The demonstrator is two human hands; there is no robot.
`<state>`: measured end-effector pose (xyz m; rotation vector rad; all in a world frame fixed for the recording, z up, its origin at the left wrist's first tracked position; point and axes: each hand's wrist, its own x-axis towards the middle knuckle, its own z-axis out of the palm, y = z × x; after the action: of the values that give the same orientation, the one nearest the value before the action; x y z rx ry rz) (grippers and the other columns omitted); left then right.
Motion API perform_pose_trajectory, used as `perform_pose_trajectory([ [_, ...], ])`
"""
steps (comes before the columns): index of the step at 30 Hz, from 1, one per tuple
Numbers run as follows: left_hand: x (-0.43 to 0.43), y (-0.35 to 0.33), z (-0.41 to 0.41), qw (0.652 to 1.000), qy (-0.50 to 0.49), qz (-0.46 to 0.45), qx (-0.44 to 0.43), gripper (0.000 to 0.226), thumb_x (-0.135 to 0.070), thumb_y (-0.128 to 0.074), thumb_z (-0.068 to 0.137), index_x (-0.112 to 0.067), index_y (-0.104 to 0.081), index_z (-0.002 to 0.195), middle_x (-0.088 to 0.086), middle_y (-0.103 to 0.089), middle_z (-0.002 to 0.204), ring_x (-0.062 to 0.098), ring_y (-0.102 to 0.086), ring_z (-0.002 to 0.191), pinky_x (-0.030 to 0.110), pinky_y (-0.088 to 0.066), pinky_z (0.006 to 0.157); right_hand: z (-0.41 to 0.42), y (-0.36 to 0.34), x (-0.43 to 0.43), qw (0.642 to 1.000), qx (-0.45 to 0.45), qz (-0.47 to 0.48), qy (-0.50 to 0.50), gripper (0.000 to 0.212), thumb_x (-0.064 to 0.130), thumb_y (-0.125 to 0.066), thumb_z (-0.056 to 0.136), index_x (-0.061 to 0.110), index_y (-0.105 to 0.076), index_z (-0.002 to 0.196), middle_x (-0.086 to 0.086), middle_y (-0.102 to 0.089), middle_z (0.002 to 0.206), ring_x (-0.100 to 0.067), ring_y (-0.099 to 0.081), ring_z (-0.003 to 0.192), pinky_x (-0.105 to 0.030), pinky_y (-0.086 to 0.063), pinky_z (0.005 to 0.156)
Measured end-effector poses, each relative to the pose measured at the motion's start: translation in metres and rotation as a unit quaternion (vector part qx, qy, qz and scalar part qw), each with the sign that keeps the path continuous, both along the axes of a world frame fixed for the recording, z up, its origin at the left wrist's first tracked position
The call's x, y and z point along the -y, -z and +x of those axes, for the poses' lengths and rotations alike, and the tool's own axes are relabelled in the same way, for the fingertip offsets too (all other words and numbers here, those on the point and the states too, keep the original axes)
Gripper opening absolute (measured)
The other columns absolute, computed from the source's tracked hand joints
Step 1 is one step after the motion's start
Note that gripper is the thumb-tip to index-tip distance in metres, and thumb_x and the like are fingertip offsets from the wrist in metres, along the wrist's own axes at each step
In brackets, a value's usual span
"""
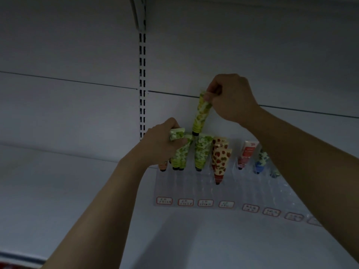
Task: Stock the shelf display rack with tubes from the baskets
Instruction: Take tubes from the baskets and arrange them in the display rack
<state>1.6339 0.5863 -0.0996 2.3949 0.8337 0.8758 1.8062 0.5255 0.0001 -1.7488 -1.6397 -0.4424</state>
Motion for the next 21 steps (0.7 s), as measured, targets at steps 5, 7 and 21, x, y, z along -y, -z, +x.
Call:
perform_pose_trajectory([
  [5,-0.003,0.0,-0.001,1.0,0.015,0.019,-0.005,0.024,-0.034,-0.064,0.089,-0.032,-0.042,0.081,-0.011,-0.065,0.107,0.014,-0.06,0.094,0.055,-0.039,0.1,-0.007,-0.004,-0.003,0.996,-0.047,-0.054,-0.046,0.007,0.015,-0.061,0.091,0.008,-0.059,0.092,-0.009,-0.062,0.094,-0.026,-0.062,0.086,-0.04,-0.053,0.079],
  [7,-0.003,-0.001,-0.003,0.999,0.02,0.024,-0.006,0.021,-0.033,-0.064,0.089,-0.033,-0.044,0.084,-0.015,-0.061,0.118,0.013,-0.059,0.103,0.056,-0.038,0.101,-0.006,-0.001,-0.002,0.996,-0.062,-0.042,-0.051,0.009,0.015,-0.06,0.092,0.006,-0.06,0.095,-0.011,-0.063,0.095,-0.025,-0.062,0.083,-0.043,-0.054,0.079],
  [21,-0.006,0.002,0.001,0.997,0.009,0.069,-0.015,0.023,-0.033,-0.064,0.089,-0.017,-0.051,0.097,0.002,-0.066,0.099,0.02,-0.06,0.084,0.032,-0.039,0.069,-0.009,0.009,0.0,0.993,0.005,-0.101,-0.059,0.015,0.025,-0.055,0.095,0.011,-0.06,0.098,0.002,-0.053,0.089,-0.013,-0.049,0.076,-0.021,-0.034,0.066],
])
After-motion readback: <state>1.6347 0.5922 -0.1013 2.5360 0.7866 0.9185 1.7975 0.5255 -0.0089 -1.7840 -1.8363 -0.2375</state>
